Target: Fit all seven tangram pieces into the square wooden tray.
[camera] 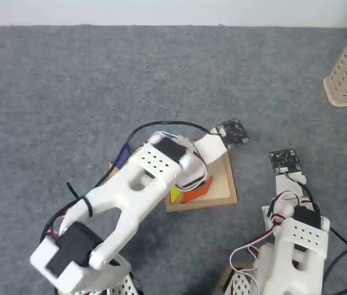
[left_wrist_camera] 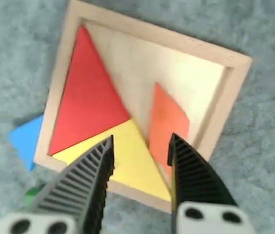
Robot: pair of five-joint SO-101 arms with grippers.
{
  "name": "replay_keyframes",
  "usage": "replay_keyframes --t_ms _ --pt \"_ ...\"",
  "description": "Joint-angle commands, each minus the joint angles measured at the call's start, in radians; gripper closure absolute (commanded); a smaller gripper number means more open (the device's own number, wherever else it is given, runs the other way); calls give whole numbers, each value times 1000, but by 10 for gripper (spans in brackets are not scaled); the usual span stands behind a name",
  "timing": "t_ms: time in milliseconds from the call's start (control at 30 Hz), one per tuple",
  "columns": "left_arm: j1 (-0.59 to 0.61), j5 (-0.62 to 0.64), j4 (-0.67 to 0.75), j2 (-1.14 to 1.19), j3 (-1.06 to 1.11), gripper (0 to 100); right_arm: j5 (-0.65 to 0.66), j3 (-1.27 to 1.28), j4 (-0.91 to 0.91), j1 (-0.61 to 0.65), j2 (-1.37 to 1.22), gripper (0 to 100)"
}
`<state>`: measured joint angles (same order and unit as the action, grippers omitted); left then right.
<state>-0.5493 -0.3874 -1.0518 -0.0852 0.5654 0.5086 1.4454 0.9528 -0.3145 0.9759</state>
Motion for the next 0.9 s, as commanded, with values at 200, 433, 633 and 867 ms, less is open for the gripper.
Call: replay_keyframes --t_ms 200,433,633,867 --pt "-40 77 161 -60 68 829 -8 3 -24 10 27 992" --pt "-35 180 244 40 44 837 -9 3 -24 10 27 992" --pt "-38 186 203 173 -45 859 -8 3 -24 10 27 992" --pt "-38 114 126 160 -45 859 -8 3 -24 10 27 992"
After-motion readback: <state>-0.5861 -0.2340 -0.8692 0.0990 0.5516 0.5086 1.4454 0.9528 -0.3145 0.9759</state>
